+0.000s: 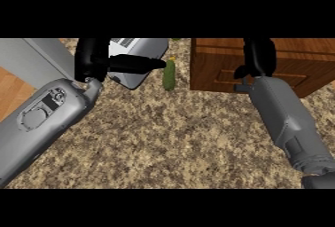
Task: Pick up the can, place it into the drawer and close the drawer
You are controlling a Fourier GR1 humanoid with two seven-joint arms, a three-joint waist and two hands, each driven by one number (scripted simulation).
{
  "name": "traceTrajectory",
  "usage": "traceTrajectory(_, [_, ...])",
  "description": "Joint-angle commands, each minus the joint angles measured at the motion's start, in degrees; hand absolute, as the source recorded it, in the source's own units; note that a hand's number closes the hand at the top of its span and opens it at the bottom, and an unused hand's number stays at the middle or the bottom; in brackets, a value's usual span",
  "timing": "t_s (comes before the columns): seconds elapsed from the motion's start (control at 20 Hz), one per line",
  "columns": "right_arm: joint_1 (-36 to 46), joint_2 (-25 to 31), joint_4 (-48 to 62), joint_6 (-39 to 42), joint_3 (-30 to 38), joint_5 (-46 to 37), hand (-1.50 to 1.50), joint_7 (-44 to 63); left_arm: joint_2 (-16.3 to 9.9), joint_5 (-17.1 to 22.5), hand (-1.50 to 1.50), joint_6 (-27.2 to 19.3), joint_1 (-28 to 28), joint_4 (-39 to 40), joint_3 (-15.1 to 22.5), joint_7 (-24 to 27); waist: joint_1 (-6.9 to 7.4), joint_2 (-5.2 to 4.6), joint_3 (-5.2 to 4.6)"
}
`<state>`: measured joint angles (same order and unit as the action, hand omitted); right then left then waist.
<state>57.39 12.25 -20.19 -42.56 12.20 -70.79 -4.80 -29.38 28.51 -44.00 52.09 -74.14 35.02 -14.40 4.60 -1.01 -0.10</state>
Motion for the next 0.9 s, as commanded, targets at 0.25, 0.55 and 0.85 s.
traceTrajectory(0.25, [7.2, 0.3, 5.8, 0.0, 3.3, 2.3, -1.50, -1.6, -1.4, -1.2, -1.50, 1.1, -4.4, -4.3, -0.5, 0.5, 1.22, -0.81, 0.27])
traceTrajectory(0.55, [9.4, -1.8, 4.0, 3.8, 8.8, 9.8, -1.50, -11.1, -0.6, -1.9, -1.50, 0.0, -5.0, -3.4, -1.3, 0.9, 0.36, -0.64, 0.41])
traceTrajectory(0.85, [11.0, -4.5, 3.0, 6.8, 15.8, 17.8, -1.50, -15.5, -1.7, -1.8, -1.50, 1.0, -7.1, -5.5, -2.0, 1.7, 0.74, -0.38, 0.41])
